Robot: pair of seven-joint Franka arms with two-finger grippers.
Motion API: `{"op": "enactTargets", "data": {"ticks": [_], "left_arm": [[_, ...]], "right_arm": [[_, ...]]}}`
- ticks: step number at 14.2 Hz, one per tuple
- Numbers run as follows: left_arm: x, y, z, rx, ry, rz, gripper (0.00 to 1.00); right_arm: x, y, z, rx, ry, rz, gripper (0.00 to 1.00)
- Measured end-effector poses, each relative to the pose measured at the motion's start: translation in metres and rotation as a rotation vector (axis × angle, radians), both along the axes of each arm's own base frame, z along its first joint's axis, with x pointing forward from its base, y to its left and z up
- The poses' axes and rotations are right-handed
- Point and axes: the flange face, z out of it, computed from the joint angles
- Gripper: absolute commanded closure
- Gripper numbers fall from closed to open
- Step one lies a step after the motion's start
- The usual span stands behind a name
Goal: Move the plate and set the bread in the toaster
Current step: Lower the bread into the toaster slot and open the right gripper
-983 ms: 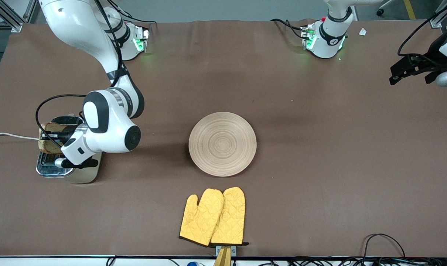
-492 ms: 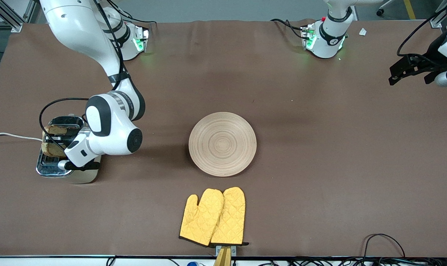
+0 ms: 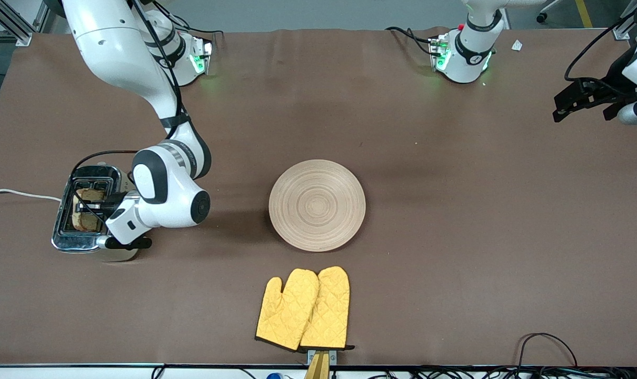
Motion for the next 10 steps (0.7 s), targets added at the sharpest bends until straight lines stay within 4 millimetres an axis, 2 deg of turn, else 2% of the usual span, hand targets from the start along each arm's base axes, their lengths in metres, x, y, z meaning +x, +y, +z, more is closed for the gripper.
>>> {"op": "enactTargets", "data": {"ticks": [1,2,4,6,8,10], "left_arm": [[0.000,0.001,0.000,0.000,0.000,0.001,0.00],[0.000,0.001,0.000,0.000,0.000,0.002,0.00],[0.000,0.002,0.000,0.000,0.000,0.003,0.00],[0.000,0.003,0.000,0.000,0.000,0.005,0.00],[0.000,0.003,0.000,0.000,0.000,0.005,0.00],[0.000,0.003,0.000,0.000,0.001,0.005,0.00]], "right_arm": [[0.003,-0.005,0.000,0.008,-0.006,0.000,0.52],[0.005,-0.012,0.000,0.018,-0.011,0.000,0.32],[0.009,-0.021,-0.001,0.031,-0.016,-0.005,0.00],[0.009,-0.019,-0.001,0.060,-0.020,-0.009,0.00],[0.012,-0.009,0.008,0.149,-0.019,-0.038,0.00],[0.021,0.005,0.037,0.317,-0.027,-0.080,0.00]]}}
